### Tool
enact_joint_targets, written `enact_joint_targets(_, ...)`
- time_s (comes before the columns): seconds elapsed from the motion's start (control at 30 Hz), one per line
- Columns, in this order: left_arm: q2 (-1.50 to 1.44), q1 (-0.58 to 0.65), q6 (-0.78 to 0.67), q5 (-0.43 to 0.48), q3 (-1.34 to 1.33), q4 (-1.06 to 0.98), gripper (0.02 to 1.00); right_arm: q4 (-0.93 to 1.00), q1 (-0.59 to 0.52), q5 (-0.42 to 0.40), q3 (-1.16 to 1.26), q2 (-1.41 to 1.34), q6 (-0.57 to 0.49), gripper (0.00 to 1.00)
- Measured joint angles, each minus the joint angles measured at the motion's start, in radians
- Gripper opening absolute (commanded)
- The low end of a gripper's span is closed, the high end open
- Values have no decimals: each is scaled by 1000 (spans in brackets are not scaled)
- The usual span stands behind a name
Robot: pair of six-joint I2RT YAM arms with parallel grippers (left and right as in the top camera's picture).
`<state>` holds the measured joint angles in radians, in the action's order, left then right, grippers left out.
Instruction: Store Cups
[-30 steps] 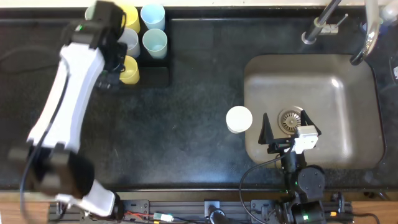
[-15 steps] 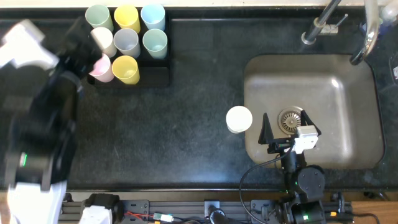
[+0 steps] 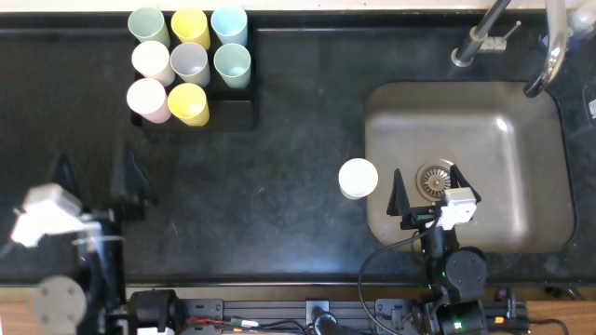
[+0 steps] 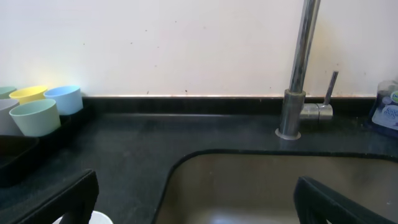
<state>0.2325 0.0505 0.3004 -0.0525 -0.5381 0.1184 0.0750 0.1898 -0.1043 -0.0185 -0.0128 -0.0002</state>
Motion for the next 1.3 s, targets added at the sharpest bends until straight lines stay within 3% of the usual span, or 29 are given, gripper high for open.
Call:
enact_joint_targets(0.23,-213,-21,-23,95,245,-132,1000,0,0,0,0,0,0,996)
enact_joint_targets(0.5,-217,-110,-24,97,360,-194,1000,0,0,0,0,0,0,998)
enact_joint_targets(0.63,-219,-137,-24,93,469,-323,1000,0,0,0,0,0,0,998)
enact_joint_targets(0.87,-220,-187,-79,86,529,-240,1000,0,0,0,0,0,0,998)
enact_joint_targets(1.07,-221,-188,-114,85,529,-41,1000,0,0,0,0,0,0,998)
enact_joint_targets(1.3,-220,-188,-125,66,529,-39,1000,0,0,0,0,0,0,998)
